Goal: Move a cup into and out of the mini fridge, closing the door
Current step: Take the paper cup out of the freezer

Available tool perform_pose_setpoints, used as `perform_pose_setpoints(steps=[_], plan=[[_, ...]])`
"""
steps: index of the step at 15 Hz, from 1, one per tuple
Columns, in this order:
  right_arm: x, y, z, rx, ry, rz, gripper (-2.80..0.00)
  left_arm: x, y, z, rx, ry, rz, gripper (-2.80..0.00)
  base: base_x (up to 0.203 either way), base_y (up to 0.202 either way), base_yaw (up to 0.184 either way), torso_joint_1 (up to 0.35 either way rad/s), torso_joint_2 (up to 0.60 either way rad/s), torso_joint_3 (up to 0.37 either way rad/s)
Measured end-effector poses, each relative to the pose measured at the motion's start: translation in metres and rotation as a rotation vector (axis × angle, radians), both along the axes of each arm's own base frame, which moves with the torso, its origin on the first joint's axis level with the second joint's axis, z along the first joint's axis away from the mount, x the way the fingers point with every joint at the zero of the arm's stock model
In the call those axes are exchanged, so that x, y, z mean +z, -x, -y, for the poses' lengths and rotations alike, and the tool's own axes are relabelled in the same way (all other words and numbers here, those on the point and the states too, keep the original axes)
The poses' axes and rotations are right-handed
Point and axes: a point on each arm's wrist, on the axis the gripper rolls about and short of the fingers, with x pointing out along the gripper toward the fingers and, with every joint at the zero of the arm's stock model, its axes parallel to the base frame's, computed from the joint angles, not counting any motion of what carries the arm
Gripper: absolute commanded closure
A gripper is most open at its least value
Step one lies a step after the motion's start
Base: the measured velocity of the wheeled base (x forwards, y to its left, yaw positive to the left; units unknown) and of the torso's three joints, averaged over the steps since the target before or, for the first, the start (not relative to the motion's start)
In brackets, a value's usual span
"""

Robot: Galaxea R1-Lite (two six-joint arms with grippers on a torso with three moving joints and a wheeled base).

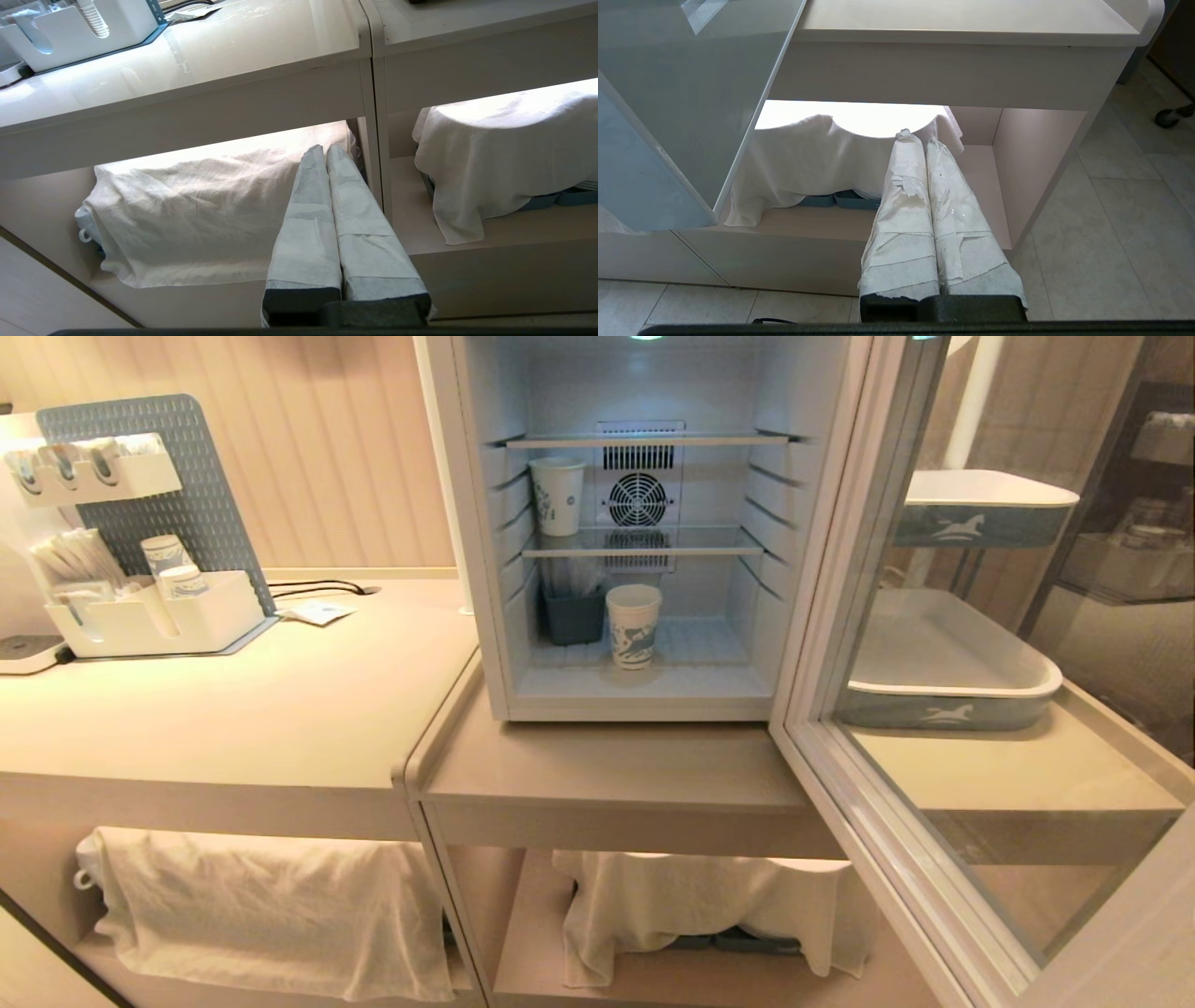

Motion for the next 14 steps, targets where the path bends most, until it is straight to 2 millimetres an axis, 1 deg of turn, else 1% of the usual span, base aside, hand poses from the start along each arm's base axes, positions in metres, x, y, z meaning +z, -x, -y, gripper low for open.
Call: perform_pose_setpoints(steps=[3,12,14], plan=[[0.0,0.0,0.0,0.001,0.0,0.0,0.0,-0.0002,0.0,-0.0001,0.003,0.006,-0.002,0.0,-0.019,0.0,0.003,0.002,0.0,0.0],[0.0002,0.0,0.0,0.001,0.0,0.001,0.0,0.0,0.0001,-0.0001,0.004,0.001,-0.001,0.0,-0.188,0.0,-0.001,0.0,0.0,0.003],[0.0002,0.0,0.0,0.0,-0.001,0.001,0.0,0.0001,0.0001,0.0,0.002,-0.002,0.0,0.0,-0.129,0.0,0.004,-0.002,0.0,0.004]])
